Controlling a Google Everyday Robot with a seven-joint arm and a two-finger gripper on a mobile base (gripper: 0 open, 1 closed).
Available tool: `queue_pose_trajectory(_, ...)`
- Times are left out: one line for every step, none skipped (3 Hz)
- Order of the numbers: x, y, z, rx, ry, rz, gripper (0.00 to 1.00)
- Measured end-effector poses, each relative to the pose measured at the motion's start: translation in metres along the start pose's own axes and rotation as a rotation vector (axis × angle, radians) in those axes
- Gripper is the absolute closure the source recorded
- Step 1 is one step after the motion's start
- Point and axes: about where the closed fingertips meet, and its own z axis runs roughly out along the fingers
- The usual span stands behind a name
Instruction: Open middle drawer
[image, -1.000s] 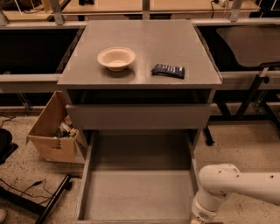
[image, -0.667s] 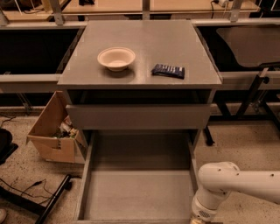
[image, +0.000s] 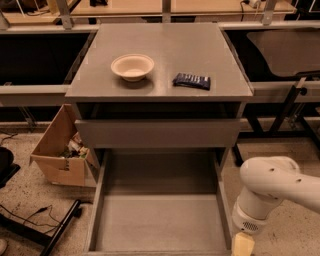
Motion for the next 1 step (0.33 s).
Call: queue_pose_trajectory(0.0076, 0.0303, -0.0726, 0.075, 0.029, -0.012, 0.00)
